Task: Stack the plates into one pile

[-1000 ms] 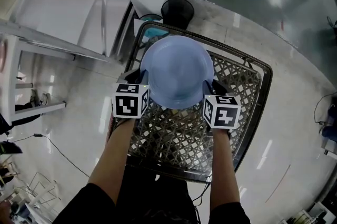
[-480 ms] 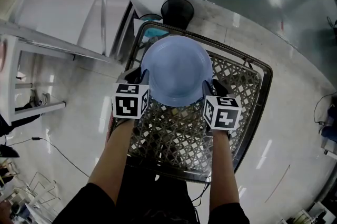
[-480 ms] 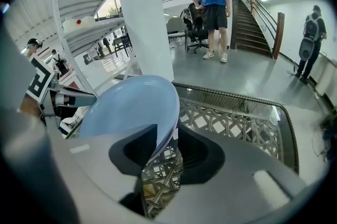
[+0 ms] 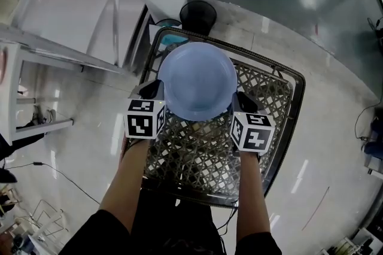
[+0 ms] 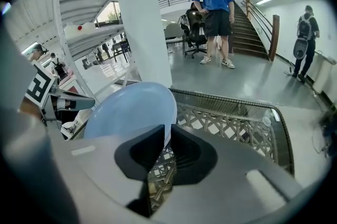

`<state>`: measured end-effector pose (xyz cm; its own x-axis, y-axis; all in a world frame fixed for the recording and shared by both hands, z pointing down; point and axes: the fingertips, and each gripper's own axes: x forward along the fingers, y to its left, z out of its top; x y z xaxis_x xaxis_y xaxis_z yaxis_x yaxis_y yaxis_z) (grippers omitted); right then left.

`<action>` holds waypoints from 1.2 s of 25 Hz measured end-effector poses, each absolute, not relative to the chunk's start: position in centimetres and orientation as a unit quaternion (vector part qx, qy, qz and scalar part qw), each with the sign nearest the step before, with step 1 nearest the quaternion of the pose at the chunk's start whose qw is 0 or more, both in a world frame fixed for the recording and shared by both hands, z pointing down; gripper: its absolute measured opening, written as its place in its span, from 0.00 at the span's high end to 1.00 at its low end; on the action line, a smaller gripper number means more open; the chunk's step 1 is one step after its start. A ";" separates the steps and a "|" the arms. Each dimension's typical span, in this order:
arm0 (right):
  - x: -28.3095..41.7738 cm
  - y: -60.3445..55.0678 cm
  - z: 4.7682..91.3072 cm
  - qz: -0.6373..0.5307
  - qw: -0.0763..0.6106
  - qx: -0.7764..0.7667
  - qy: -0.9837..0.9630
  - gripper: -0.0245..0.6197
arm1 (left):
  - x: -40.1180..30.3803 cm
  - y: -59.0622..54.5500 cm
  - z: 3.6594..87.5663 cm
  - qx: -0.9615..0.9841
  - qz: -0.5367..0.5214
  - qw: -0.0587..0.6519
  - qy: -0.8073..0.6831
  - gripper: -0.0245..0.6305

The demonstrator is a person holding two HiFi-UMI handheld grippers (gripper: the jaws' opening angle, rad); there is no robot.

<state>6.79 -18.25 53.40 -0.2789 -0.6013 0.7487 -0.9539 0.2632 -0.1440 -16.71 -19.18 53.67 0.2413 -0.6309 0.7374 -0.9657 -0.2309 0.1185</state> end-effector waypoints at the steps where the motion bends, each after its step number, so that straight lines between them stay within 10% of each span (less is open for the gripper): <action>1: 6.8 -18.2 53.3 0.303 0.290 0.526 -0.740 0.90 | -16.7 -19.1 53.6 0.731 0.284 0.293 -0.546 0.96; 30: 5.1 -14.7 45.5 0.247 0.202 0.531 -0.785 0.95 | -16.0 -15.9 45.7 0.782 0.196 0.238 -0.541 0.96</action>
